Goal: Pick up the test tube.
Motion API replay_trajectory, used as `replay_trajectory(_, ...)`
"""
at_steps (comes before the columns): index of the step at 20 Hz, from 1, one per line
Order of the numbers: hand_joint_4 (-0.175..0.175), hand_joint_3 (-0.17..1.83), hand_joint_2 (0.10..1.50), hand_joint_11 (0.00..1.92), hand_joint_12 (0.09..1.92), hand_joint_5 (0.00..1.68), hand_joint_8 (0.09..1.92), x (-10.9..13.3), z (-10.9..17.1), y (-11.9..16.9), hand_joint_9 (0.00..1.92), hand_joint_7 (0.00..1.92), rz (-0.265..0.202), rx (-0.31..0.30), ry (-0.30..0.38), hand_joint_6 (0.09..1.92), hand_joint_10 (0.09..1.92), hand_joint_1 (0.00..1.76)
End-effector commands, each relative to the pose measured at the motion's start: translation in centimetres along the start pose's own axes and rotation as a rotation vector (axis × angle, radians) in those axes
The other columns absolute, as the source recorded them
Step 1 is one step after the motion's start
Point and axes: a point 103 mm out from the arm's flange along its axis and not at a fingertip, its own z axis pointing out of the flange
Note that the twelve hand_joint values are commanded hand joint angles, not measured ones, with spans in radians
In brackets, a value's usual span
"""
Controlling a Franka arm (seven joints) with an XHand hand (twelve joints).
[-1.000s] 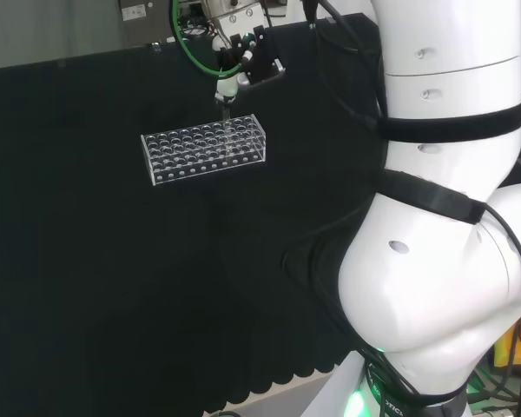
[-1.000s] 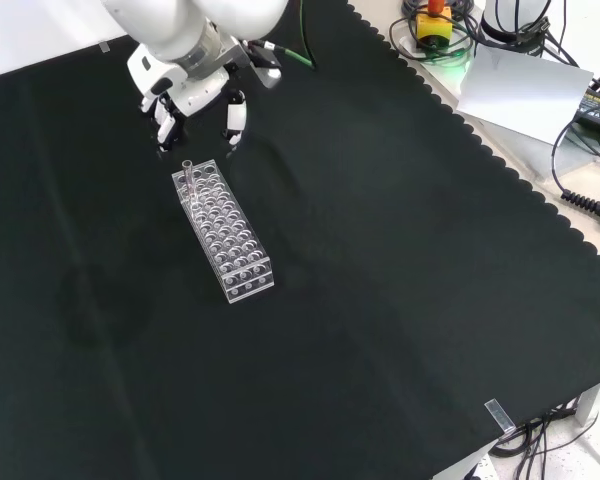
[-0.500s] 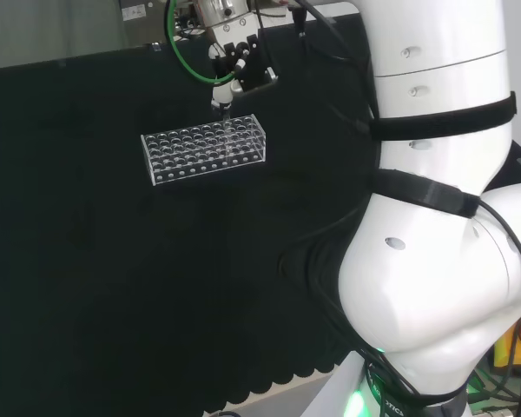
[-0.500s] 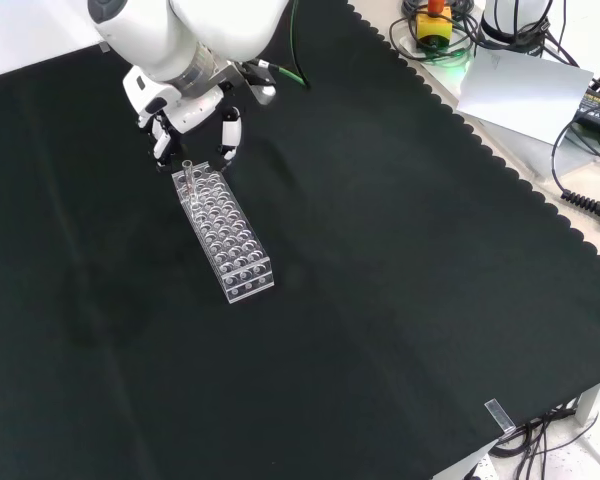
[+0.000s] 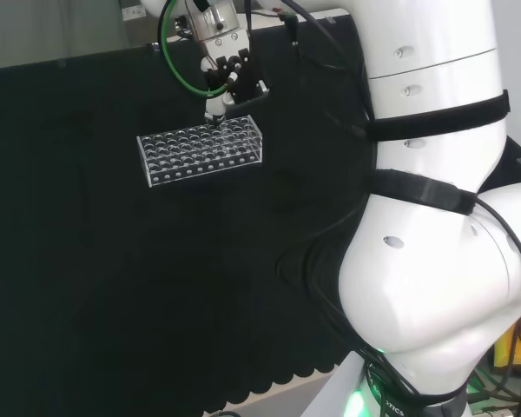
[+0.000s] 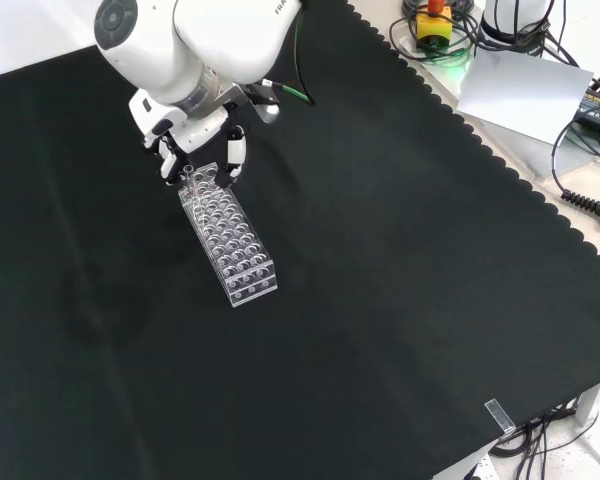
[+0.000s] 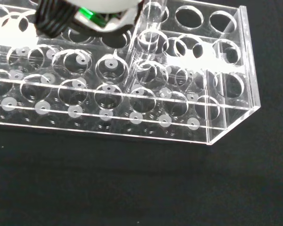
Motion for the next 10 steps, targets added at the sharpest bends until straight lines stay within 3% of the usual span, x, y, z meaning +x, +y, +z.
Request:
replay_trajectory(1, -0.103, 0.6, 0.67, 0.44, 1.39, 0.66, 0.74, 0.57, 0.04, -0.08, 0.88, 1.03, -0.015, -0.04, 0.018, 0.69, 0.67, 0.99)
replay_trajectory(10, -0.135, 0.64, 0.67, 0.6, 1.32, 0.93, 0.54, 0.46, 0.11, 0.02, 1.13, 1.35, 0.035, -0.115, 0.088, 0.62, 0.55, 1.06)
